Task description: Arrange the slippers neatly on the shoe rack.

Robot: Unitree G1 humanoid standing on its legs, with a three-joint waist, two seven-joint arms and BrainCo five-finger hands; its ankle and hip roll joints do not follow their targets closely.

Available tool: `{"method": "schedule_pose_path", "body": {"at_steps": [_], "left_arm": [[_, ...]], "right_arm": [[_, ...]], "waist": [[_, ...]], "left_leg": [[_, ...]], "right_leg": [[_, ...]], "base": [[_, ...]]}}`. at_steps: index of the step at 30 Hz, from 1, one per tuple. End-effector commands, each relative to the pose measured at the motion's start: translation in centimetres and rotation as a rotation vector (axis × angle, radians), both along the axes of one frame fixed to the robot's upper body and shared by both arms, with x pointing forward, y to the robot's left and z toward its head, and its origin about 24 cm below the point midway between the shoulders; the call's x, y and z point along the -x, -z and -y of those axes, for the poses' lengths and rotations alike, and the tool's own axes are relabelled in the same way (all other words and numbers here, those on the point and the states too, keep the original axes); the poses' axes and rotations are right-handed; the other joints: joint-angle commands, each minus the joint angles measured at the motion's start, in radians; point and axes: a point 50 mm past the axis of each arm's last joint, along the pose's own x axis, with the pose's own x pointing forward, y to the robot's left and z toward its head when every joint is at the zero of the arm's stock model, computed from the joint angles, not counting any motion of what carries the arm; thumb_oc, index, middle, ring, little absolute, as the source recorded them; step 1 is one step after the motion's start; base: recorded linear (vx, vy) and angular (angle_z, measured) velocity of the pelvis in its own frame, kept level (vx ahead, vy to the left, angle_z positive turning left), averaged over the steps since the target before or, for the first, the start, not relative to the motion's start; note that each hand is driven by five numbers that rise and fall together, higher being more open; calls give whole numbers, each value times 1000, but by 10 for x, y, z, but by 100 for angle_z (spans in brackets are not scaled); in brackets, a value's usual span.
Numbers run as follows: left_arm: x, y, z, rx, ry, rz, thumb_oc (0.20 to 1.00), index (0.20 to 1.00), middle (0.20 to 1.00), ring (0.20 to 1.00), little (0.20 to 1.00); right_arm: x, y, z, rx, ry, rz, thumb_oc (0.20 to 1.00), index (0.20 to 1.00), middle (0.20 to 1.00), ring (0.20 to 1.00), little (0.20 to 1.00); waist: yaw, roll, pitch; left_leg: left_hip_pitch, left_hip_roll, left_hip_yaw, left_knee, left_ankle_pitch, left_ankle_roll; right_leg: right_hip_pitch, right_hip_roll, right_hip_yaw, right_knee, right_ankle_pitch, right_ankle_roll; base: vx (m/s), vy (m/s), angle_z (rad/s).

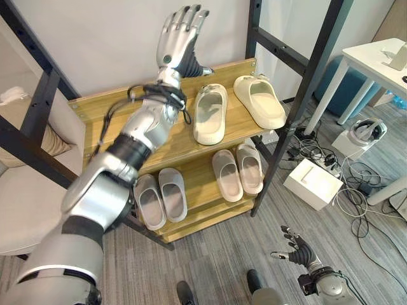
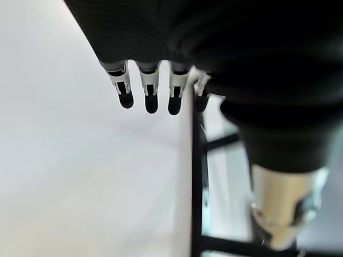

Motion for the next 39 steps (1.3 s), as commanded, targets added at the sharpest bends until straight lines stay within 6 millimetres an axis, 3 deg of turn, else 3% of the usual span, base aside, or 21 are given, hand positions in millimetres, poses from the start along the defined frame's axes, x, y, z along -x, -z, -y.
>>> {"method": "schedule_pose_path", "body": {"at_steps": [1,3,8,10,14,19,23,26,31,34,39], "left_arm": [[-2,-16,-18,382,212,-83,1000,1000,1000,1000,1000],[1,16,-21,520,337,-230,1000,1000,1000,1000,1000],[6,40,-16,645,471,-377,1000,1000,1000,1000,1000],[12,58,-8,760,621,-525,1000,1000,1000,1000,1000],[15,77,3,711,668,-707,1000,1000,1000,1000,1000],[13,93,14,667,653,-807,1000,1000,1000,1000,1000],[9,96,31,708,665,-801,1000,1000,1000,1000,1000],[6,93,47,841,712,-783,1000,1000,1000,1000,1000],[-2,77,69,974,713,-689,1000,1000,1000,1000,1000],[-8,70,67,980,666,-642,1000,1000,1000,1000,1000],[-16,52,39,996,515,-451,1000,1000,1000,1000,1000]], "right_arm": [[-1,-4,3,-3,40,26,1000,1000,1000,1000,1000],[-1,-2,1,-17,41,15,1000,1000,1000,1000,1000],[-5,-4,0,-21,34,11,1000,1000,1000,1000,1000],[-6,-6,0,-22,16,8,1000,1000,1000,1000,1000],[-4,-6,3,-3,-20,-16,1000,1000,1000,1000,1000],[2,-4,4,7,-61,-53,1000,1000,1000,1000,1000],[5,-3,6,8,-55,-68,1000,1000,1000,1000,1000],[5,-3,6,10,-62,-70,1000,1000,1000,1000,1000],[4,-1,2,6,-72,-71,1000,1000,1000,1000,1000],[4,0,2,4,-71,-69,1000,1000,1000,1000,1000],[3,1,0,-10,-58,-52,1000,1000,1000,1000,1000]], "waist": [[54,-19,17],[67,-16,18],[75,-14,24],[73,-10,25],[66,-5,22],[55,-2,22],[45,-2,26],[38,-2,27],[24,-6,26],[17,-9,25],[13,-16,24]], "left_leg": [[87,30,-59,-6,-73,-47],[83,29,-68,-6,-69,-47],[80,28,-75,-6,-67,-46],[79,25,-76,-6,-66,-46],[84,25,-73,-6,-66,-47],[88,25,-64,-6,-65,-48],[89,26,-63,-6,-66,-47],[89,27,-60,-6,-65,-47],[91,27,-58,-6,-67,-46],[93,27,-54,-6,-68,-46],[94,26,-50,-6,-69,-47]], "right_leg": [[-5,-3,-80,-2,-36,37],[-2,-6,-90,-4,-34,36],[0,-7,-94,-3,-33,36],[-2,-6,-93,-4,-30,37],[-1,-7,-85,-4,-29,38],[-4,-7,-78,-1,-29,39],[-6,-9,-71,0,-29,39],[-9,-9,-67,0,-30,38],[-9,-7,-65,0,-31,35],[-9,-6,-63,-2,-32,34],[-9,-6,-63,-1,-31,35]], "base": [[29,15,29],[15,23,25],[-4,10,11],[0,0,0],[5,5,-1],[0,0,0],[-1,0,-1],[0,0,0],[4,-7,-5],[4,-7,-4],[5,-10,-5]]}}
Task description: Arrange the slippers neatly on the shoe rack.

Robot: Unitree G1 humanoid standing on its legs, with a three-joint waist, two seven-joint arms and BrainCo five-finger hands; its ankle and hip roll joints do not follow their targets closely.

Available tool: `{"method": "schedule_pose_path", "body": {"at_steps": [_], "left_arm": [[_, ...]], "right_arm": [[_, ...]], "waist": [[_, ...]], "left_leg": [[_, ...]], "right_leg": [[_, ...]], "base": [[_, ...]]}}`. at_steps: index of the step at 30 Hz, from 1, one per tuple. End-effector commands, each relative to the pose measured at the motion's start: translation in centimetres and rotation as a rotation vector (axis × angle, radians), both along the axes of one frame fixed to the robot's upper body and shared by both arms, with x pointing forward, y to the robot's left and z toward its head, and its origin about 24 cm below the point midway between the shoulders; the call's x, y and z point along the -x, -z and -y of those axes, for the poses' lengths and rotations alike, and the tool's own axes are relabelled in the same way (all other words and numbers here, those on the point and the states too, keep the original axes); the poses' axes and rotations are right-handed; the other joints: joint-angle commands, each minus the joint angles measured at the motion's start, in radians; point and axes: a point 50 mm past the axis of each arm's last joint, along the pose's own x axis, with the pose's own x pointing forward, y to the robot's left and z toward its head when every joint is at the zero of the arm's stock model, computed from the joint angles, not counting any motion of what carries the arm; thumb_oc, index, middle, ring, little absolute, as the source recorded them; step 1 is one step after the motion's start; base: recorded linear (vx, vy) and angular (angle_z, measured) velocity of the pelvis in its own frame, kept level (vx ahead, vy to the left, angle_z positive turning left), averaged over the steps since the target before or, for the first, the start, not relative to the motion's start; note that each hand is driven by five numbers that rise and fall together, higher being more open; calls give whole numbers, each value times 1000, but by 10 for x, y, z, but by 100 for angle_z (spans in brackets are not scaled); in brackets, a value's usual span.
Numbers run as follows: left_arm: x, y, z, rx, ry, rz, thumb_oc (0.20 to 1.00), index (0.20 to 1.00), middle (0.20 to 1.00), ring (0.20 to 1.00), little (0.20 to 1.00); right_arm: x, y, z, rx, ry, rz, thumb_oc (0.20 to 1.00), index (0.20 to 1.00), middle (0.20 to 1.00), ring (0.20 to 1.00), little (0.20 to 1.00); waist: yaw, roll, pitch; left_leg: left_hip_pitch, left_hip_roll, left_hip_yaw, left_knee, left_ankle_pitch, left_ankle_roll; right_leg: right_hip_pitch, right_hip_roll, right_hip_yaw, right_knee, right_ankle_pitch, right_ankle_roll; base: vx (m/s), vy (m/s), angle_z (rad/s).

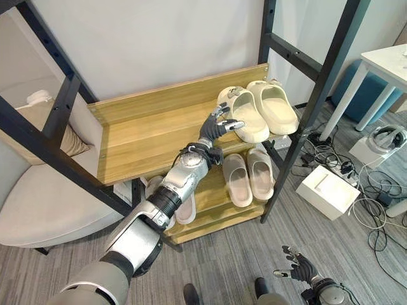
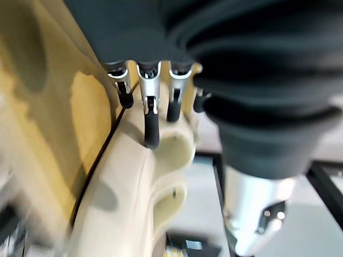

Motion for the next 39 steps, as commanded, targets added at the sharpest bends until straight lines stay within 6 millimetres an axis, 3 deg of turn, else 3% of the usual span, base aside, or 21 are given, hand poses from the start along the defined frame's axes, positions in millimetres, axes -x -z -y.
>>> {"method": "schedule_pose_path", "body": {"at_steps": [1,7,10,12,15,18,22,23,24,25,26,28,29,30,32,33,36,38,39], "left_arm": [[-7,-63,-15,23,-154,275,1000,1000,1000,1000,1000],[5,-53,-36,-38,-303,335,1000,1000,1000,1000,1000],[22,-74,-47,66,-328,463,1000,1000,1000,1000,1000],[49,-91,-51,96,-219,605,1000,1000,1000,1000,1000],[78,-100,-34,91,29,708,1000,1000,1000,1000,1000],[112,-95,-7,90,410,716,1000,1000,1000,1000,1000],[129,-75,3,46,606,635,1000,1000,1000,1000,1000],[141,-55,9,-72,782,547,1000,1000,1000,1000,1000],[141,-55,9,-73,783,546,1000,1000,1000,1000,1000],[144,-28,12,-159,895,407,1000,1000,1000,1000,1000],[144,-28,12,-160,897,406,1000,1000,1000,1000,1000],[144,22,1,-180,931,141,1000,1000,1000,1000,1000],[145,53,-8,-181,878,12,1000,1000,1000,1000,1000],[152,105,-33,-230,763,-200,1000,1000,1000,1000,1000],[164,142,-53,-215,645,-356,1000,1000,1000,1000,1000],[167,151,-55,-223,624,-383,1000,1000,1000,1000,1000],[194,215,-83,-190,348,-646,1000,1000,1000,1000,1000],[201,227,-85,-170,291,-697,1000,1000,1000,1000,1000],[209,241,-93,-140,177,-766,1000,1000,1000,1000,1000]], "right_arm": [[-18,-16,-7,-31,-11,135,1000,1000,1000,1000,1000],[-30,-22,-13,-46,0,190,1000,1000,1000,1000,1000],[-40,-26,-18,-59,8,227,1000,1000,1000,1000,1000],[-44,-27,-20,-72,14,237,1000,1000,1000,1000,1000],[-45,-25,-22,-75,15,226,1000,1000,1000,1000,1000],[-44,-24,-28,-89,-6,219,1000,1000,1000,1000,1000],[-44,-26,-29,-87,-21,228,1000,1000,1000,1000,1000],[-44,-26,-28,-83,-51,227,1000,1000,1000,1000,1000],[-44,-26,-29,-84,-51,227,1000,1000,1000,1000,1000],[-44,-26,-28,-78,-70,221,1000,1000,1000,1000,1000],[-44,-26,-28,-80,-69,221,1000,1000,1000,1000,1000],[-44,-25,-28,-77,-97,212,1000,1000,1000,1000,1000],[-45,-25,-29,-86,-103,210,1000,1000,1000,1000,1000],[-43,-23,-31,-106,-106,191,1000,1000,1000,1000,1000],[-41,-21,-32,-116,-102,177,1000,1000,1000,1000,1000],[-41,-20,-32,-118,-100,173,1000,1000,1000,1000,1000],[-38,-16,-30,-123,-67,151,1000,1000,1000,1000,1000],[-37,-16,-29,-120,-56,147,1000,1000,1000,1000,1000],[-37,-15,-27,-119,-28,146,1000,1000,1000,1000,1000]], "waist": [[12,-45,27],[36,-53,24],[54,-57,22],[72,-60,16],[95,-62,6],[115,-67,-10],[132,-70,-17],[140,-68,-23],[140,-69,-23],[142,-65,-26],[143,-67,-26],[144,-62,-28],[146,-61,-30],[149,-61,-33],[153,-62,-34],[154,-62,-34],[165,-65,-37],[166,-64,-37],[172,-66,-38]], "left_leg": [[92,28,-31,-6,-64,-42],[96,27,-40,-6,-66,-39],[94,26,-51,-6,-66,-39],[93,24,-59,-6,-70,-39],[94,23,-70,-6,-74,-36],[98,21,-80,-6,-80,-34],[99,16,-92,-6,-82,-31],[104,11,-95,-6,-84,-28],[105,11,-95,-6,-85,-28],[108,10,-97,-6,-86,-26],[109,9,-96,-6,-86,-26],[114,7,-95,-6,-87,-25],[117,6,-94,-6,-87,-24],[121,3,-90,-6,-91,-21],[126,2,-88,-6,-93,-19],[127,2,-89,-6,-94,-18],[128,-3,-93,-6,-94,-13],[127,-5,-96,-6,-93,-12],[128,-8,-102,-6,-93,-9]], "right_leg": [[-16,-6,-44,4,1,23],[-1,-6,-56,3,-6,20],[4,-6,-67,4,-7,19],[8,-9,-73,4,-7,20],[15,-11,-83,4,-6,23],[28,-14,-96,4,-8,24],[34,-15,-107,5,-9,24],[40,-17,-111,6,-8,26],[40,-17,-110,6,-9,26],[44,-19,-109,6,-7,28],[44,-19,-109,5,-7,28],[48,-22,-109,6,-8,30],[49,-23,-107,5,-8,30],[51,-25,-101,6,-8,30],[51,-27,-100,6,-9,30],[52,-27,-99,6,-9,30],[55,-32,-102,8,-8,28],[57,-33,-104,9,-9,27],[59,-35,-108,10,-9,26]], "base": [[0,0,0],[0,1,1],[-2,5,3],[-2,21,21],[9,17,10],[10,22,21],[3,17,8],[10,23,7],[6,41,6],[-1,19,7],[-4,36,7],[-1,27,4],[12,37,-2],[15,42,-4],[14,29,-7],[24,15,-6],[4,12,3],[7,12,8],[4,11,8]]}}
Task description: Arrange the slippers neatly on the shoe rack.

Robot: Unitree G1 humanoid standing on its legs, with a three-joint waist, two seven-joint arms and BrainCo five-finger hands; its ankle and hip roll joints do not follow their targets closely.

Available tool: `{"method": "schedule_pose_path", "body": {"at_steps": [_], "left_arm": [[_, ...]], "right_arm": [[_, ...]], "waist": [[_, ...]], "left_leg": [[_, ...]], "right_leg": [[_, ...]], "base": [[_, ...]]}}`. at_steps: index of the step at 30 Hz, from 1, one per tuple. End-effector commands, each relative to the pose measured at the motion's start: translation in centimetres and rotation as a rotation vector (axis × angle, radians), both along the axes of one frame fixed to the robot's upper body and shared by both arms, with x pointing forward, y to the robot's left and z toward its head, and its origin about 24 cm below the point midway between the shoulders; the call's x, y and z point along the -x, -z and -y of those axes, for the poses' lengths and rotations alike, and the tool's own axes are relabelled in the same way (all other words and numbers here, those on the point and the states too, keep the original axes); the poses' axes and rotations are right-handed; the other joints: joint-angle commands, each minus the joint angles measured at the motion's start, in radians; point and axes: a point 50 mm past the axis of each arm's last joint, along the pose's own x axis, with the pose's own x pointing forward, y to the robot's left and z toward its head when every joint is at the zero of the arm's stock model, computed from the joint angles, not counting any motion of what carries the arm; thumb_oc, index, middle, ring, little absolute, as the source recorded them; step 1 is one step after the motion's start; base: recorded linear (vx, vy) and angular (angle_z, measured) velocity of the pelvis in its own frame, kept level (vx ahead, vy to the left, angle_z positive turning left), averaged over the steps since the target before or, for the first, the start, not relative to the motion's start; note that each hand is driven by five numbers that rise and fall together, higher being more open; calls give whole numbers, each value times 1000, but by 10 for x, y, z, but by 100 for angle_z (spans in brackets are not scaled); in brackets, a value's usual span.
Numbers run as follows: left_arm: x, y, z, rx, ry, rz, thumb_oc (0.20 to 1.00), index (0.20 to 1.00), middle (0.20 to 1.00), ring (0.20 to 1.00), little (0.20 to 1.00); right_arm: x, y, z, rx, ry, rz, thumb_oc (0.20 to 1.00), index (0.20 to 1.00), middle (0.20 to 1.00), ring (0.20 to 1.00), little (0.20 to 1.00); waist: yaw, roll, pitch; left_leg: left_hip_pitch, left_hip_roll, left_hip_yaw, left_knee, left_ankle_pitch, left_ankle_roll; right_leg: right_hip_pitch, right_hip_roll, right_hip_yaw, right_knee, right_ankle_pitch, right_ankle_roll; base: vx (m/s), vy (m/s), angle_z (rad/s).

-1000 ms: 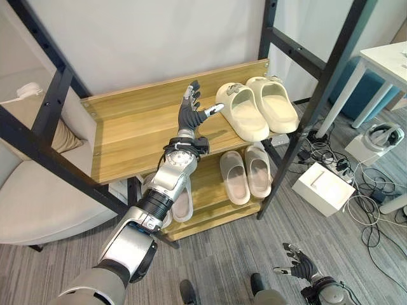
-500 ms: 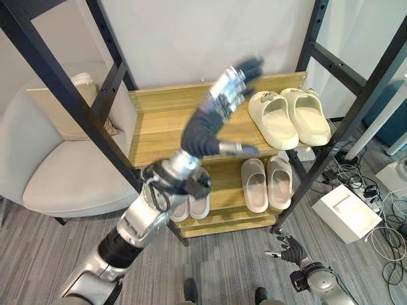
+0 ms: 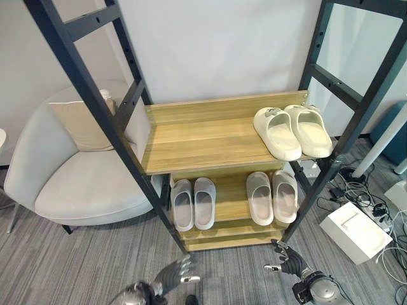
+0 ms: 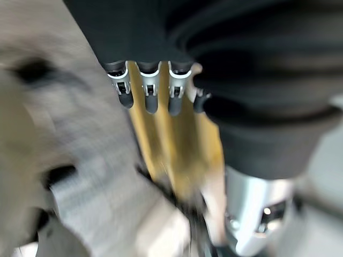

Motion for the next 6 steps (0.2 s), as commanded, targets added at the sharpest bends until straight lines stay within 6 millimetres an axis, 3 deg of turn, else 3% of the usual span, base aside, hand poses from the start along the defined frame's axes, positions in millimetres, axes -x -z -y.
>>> {"method": "schedule_pose_path", "body": {"at_steps": [1,2,6], "left_arm": [[-70,-28,1,-59,-48,261,1000,1000,1000,1000,1000],[-66,-18,-2,-81,-135,213,1000,1000,1000,1000,1000],[-65,-11,-13,-168,-250,186,1000,1000,1000,1000,1000]], "right_arm": [[-24,-16,-4,-51,54,117,1000,1000,1000,1000,1000],[-24,-16,-3,-55,81,120,1000,1000,1000,1000,1000],[-26,-16,-2,-57,124,128,1000,1000,1000,1000,1000]], "waist": [[16,-26,31],[20,-27,30],[29,-32,26]], "left_leg": [[81,12,-32,1,-70,-14],[82,9,-36,1,-69,-12],[88,7,-42,1,-71,-9]], "right_leg": [[-32,-20,-47,12,19,25],[-28,-21,-51,13,18,24],[-22,-23,-56,17,13,22]], "base": [[-1,11,11],[-1,6,6],[0,4,5]]}}
